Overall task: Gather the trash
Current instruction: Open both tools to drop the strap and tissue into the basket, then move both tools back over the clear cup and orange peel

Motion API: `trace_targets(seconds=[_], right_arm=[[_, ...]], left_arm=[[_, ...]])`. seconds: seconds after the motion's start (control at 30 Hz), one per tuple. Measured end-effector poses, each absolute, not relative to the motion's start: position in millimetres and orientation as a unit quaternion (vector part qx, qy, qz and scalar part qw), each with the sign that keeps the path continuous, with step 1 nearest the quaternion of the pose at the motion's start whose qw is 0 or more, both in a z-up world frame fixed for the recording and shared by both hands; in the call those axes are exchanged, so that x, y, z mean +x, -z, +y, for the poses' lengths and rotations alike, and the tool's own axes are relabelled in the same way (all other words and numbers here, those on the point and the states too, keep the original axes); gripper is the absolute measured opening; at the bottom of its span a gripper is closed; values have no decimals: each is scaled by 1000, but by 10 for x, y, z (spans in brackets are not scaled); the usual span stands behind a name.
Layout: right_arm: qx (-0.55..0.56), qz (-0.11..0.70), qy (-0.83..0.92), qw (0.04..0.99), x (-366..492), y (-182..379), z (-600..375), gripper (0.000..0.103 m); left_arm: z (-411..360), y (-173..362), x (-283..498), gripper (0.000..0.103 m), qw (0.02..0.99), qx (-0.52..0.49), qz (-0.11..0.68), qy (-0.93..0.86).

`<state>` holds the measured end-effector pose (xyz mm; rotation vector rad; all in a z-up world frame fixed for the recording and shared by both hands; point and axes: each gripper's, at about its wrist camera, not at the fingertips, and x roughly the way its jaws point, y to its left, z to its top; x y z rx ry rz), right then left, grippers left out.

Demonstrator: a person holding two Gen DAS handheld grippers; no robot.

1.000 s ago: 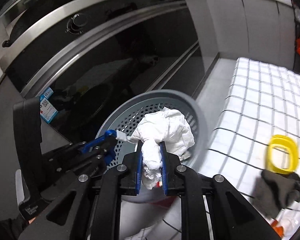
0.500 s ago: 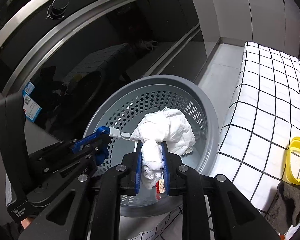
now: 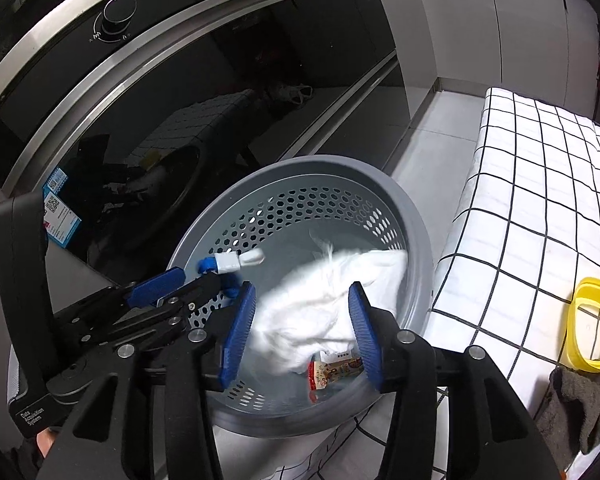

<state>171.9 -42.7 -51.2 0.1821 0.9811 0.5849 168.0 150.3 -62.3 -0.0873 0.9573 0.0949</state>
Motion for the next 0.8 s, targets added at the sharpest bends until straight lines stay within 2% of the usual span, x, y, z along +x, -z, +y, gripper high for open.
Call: trace_targets(seconds=[0.17, 0.8], right_arm=[[88, 461, -275, 839, 1698, 488, -457, 47], [88, 448, -271, 848, 1548, 395, -552, 48]], left_arm=[[1496, 593, 1663, 55, 888, -41, 456, -47], [1408, 478, 1535, 57, 894, -30, 446, -41]])
